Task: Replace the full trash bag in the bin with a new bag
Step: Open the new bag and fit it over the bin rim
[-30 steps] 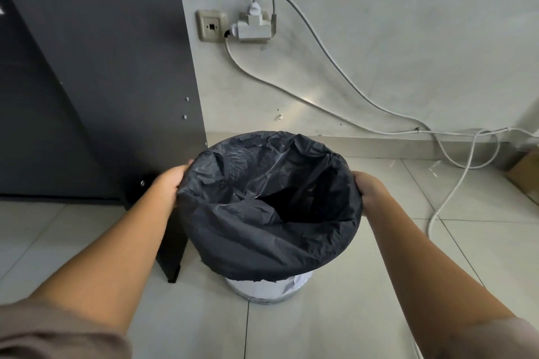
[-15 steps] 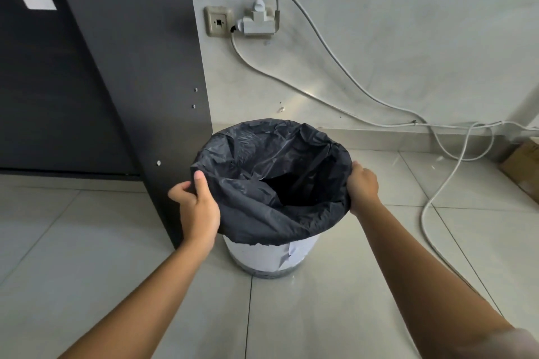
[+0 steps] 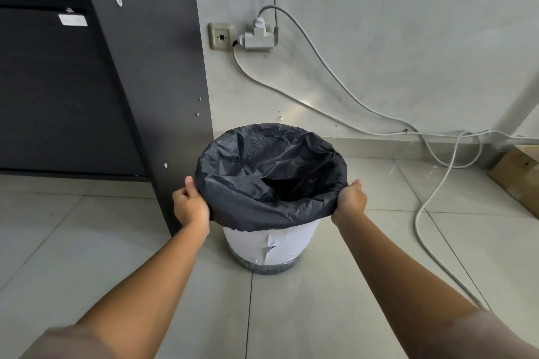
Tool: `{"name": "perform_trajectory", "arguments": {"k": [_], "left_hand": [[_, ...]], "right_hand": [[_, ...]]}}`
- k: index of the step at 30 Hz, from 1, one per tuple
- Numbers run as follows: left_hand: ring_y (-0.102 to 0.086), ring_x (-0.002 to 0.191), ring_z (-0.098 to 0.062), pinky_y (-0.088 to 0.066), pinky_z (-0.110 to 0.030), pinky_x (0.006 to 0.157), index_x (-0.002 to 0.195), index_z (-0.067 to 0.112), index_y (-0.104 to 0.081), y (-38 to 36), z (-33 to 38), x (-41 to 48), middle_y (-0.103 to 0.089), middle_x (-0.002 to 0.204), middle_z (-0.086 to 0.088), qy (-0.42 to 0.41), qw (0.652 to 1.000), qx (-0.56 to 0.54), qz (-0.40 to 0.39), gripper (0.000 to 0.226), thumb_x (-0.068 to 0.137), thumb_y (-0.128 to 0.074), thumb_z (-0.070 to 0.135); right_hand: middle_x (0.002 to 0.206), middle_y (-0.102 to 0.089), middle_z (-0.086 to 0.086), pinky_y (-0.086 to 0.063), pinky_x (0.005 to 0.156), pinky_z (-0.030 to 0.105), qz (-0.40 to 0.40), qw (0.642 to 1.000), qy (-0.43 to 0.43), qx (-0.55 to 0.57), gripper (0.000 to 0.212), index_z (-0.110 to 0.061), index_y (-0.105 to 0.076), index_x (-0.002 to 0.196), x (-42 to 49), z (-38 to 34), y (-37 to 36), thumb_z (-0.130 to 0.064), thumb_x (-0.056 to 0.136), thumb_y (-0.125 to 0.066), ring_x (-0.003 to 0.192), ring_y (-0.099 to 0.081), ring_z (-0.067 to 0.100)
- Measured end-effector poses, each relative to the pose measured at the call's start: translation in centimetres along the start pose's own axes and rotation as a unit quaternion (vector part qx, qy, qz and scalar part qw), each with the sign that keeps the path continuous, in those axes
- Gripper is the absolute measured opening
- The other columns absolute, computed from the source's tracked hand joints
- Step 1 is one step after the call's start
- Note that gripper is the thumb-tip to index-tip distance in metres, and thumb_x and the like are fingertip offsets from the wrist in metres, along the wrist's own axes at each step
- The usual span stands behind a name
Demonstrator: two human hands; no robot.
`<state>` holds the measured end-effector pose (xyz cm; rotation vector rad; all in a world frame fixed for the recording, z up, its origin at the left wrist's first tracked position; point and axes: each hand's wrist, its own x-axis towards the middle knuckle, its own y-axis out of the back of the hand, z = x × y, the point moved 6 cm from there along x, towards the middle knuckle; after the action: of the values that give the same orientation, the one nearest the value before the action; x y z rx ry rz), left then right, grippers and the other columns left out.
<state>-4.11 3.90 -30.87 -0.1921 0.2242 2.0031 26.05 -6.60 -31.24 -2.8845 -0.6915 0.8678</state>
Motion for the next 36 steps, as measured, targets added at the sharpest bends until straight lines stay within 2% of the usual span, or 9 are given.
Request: {"name": "perform_trajectory", "arguments": {"k": [5, 9, 14, 18, 23, 28, 30, 33, 36], "left_hand": [[-0.049, 0.121, -0.04, -0.04, -0.045, 0.096, 0.132, -0.001, -0.039, 0.5, 0.1, -1.9, -0.048, 0.136, -0.023, 0.104, 0.994, -0.004, 0.042, 0.054, 0.099, -0.032, 0.041], [-0.045, 0.125, -0.042, -0.044, -0.053, 0.098, 0.142, 0.007, -0.024, -0.6, -1.0, -4.6, -0.041, 0.142, -0.02, 0.188, 0.98, -0.055, -0.021, 0.065, 0.096, -0.028, 0.053], [-0.047, 0.124, -0.04, -0.042, -0.053, 0.102, 0.141, 0.011, -0.036, -1.4, -1.9, -4.8, -0.045, 0.142, -0.016, 0.127, 0.988, -0.073, -0.048, 0.067, 0.095, -0.02, 0.057], [-0.051, 0.121, -0.036, -0.043, -0.037, 0.095, 0.135, 0.006, -0.043, -1.4, -2.3, -4.6, -0.052, 0.134, -0.017, 0.062, 0.994, -0.067, -0.054, 0.057, 0.1, -0.022, 0.045], [-0.057, 0.111, -0.036, -0.04, -0.032, 0.08, 0.126, 0.0, -0.047, -1.6, -1.9, -4.6, -0.057, 0.123, -0.022, 0.049, 0.998, -0.036, -0.035, 0.051, 0.101, -0.026, 0.038], [-0.055, 0.115, -0.034, -0.043, -0.034, 0.082, 0.121, 0.005, -0.048, -0.2, -1.4, -4.7, -0.054, 0.129, -0.018, 0.098, 0.994, -0.036, 0.021, 0.027, 0.098, -0.039, 0.015], [-0.054, 0.115, -0.033, -0.044, -0.034, 0.082, 0.123, 0.006, -0.049, 0.1, -0.9, -4.0, -0.053, 0.131, -0.017, 0.114, 0.992, -0.052, 0.008, 0.03, 0.098, -0.041, 0.02], [-0.057, 0.113, -0.031, -0.051, -0.037, 0.08, 0.127, 0.008, -0.049, -1.6, -0.7, -4.3, -0.055, 0.129, -0.015, 0.226, 0.96, -0.11, -0.12, 0.045, 0.092, -0.054, 0.037], [-0.059, 0.113, -0.032, -0.053, -0.039, 0.087, 0.125, 0.003, -0.052, -2.0, 0.6, -4.7, -0.057, 0.128, -0.018, 0.204, 0.959, -0.125, -0.153, 0.041, 0.09, -0.061, 0.022]], "right_hand": [[0.121, -0.054, 0.013, -0.043, 0.095, 0.043, 0.085, 0.985, 0.107, -0.105, 0.049, -0.004, -0.046, 0.118, -0.7, -1.6, 1.3, -0.044, 0.098, -0.025, 0.108, -0.052, 0.034], [0.104, -0.05, 0.009, -0.046, 0.095, 0.048, 0.061, 0.981, 0.123, -0.14, 0.049, -0.006, -0.042, 0.113, -1.8, -1.2, 0.1, -0.049, 0.097, -0.028, 0.096, -0.052, 0.031], [0.127, -0.055, 0.01, -0.049, 0.095, 0.047, -0.002, 0.999, 0.036, -0.03, 0.058, -0.009, -0.051, 0.129, -1.8, 0.9, -0.9, -0.05, 0.096, -0.025, 0.114, -0.054, 0.031], [0.112, -0.059, 0.009, -0.052, 0.064, 0.033, -0.041, 0.999, 0.033, 0.007, 0.049, -0.009, -0.057, 0.119, -1.7, 1.1, -0.9, -0.044, 0.098, -0.031, 0.1, -0.058, 0.027], [0.096, -0.06, 0.004, -0.05, 0.059, 0.031, -0.053, 0.998, 0.025, 0.018, 0.041, -0.012, -0.057, 0.109, -1.8, 1.1, -0.8, -0.043, 0.099, -0.032, 0.094, -0.058, 0.025], [0.1, -0.057, 0.012, -0.051, 0.087, 0.047, 0.063, 0.983, 0.125, -0.121, 0.041, -0.004, -0.05, 0.101, -1.8, -0.1, 0.3, -0.042, 0.098, -0.032, 0.094, -0.057, 0.031], [0.096, -0.057, 0.01, -0.051, 0.087, 0.047, 0.069, 0.969, 0.18, -0.152, 0.034, -0.007, -0.046, 0.095, -2.3, -1.4, 0.1, -0.041, 0.095, -0.041, 0.088, -0.058, 0.03], [0.106, -0.061, 0.012, -0.055, 0.085, 0.045, 0.024, 0.975, 0.147, -0.167, 0.03, -0.005, -0.053, 0.107, -2.1, -1.4, -0.9, -0.03, 0.09, -0.056, 0.091, -0.062, 0.028], [0.118, -0.061, 0.017, -0.056, 0.085, 0.041, 0.007, 0.989, 0.061, -0.131, 0.039, -0.002, -0.055, 0.121, -1.9, -0.7, -1.0, -0.022, 0.089, -0.062, 0.098, -0.064, 0.035]]}}
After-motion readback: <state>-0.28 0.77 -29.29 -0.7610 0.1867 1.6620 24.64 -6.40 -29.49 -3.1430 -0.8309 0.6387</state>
